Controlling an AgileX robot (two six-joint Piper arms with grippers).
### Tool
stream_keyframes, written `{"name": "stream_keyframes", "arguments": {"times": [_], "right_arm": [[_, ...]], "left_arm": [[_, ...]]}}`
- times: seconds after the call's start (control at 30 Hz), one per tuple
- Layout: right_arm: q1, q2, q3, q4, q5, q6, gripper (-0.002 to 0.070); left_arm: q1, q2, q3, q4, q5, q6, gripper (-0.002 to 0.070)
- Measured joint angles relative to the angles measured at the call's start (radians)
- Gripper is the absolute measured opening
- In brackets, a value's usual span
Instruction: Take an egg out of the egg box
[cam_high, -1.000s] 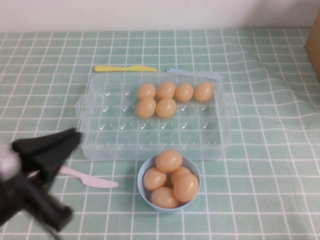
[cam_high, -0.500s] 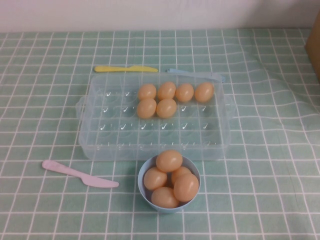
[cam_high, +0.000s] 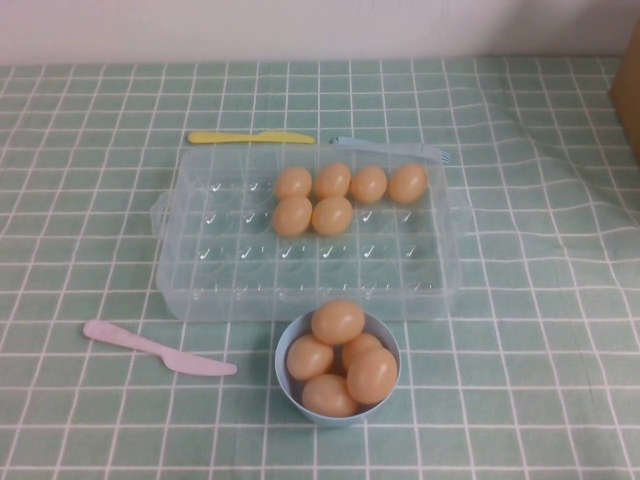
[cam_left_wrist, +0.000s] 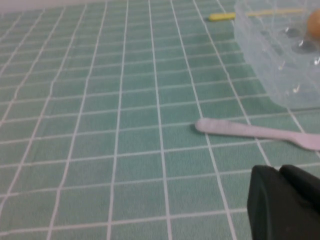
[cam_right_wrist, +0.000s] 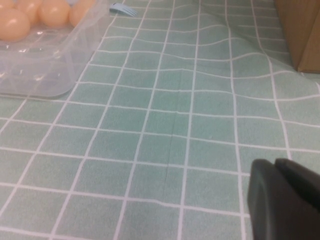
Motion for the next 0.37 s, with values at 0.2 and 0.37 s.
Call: {"name": "stream_keyframes", "arguments": {"times": [0.2, 0.37], "right_arm": [[0.000, 0.000, 0.000, 0.000, 0.000, 0.000, -0.0017], [0.000, 0.000, 0.000, 0.000, 0.000, 0.000, -0.0017]], "left_arm": [[0.000, 0.000, 0.002, 0.002, 0.061, 0.000, -0.0003], [0.000, 0.000, 0.002, 0.002, 0.062, -0.002, -0.0003]]}}
